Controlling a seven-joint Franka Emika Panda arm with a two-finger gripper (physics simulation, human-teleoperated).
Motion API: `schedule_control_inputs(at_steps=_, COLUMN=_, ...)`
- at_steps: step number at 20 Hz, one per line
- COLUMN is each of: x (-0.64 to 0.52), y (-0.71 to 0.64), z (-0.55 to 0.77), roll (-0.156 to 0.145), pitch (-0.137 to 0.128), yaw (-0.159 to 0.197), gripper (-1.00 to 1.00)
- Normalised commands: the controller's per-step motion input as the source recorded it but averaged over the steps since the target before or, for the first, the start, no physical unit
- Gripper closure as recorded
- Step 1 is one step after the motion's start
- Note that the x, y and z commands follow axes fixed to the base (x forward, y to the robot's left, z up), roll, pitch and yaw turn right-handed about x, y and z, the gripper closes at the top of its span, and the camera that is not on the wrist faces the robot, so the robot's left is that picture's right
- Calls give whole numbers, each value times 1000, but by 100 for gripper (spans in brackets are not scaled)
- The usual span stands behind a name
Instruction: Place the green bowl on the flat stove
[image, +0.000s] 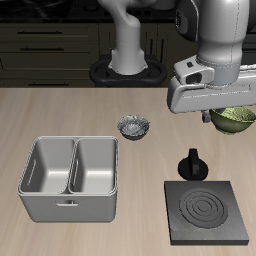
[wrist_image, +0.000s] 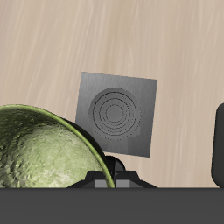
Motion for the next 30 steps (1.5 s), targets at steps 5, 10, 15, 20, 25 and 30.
schedule_control_inputs(at_steps=5, x=349, y=-109, z=-104, roll=-23, pitch=48, yaw=-17, gripper=100)
schedule_control_inputs(at_steps=10, x=243, y=-125, z=-46, roll=-47, pitch=-4, yaw=33, gripper=100)
schedule_control_inputs(at_steps=15, x=241, y=-154, z=-91, roll=-37, pitch=-28, yaw=64, gripper=100)
schedule_control_inputs(at_steps=20, x=119, y=-56, z=-102, roll=7, pitch=-17, yaw=4, gripper=100)
schedule_control_inputs(at_steps=25, x=46, y=126, z=-181, roll=20, pitch=4, yaw=23, gripper=100)
schedule_control_inputs(at_steps=30, x=52, y=158, z=-344, roll=19, pitch=14, yaw=26, gripper=100)
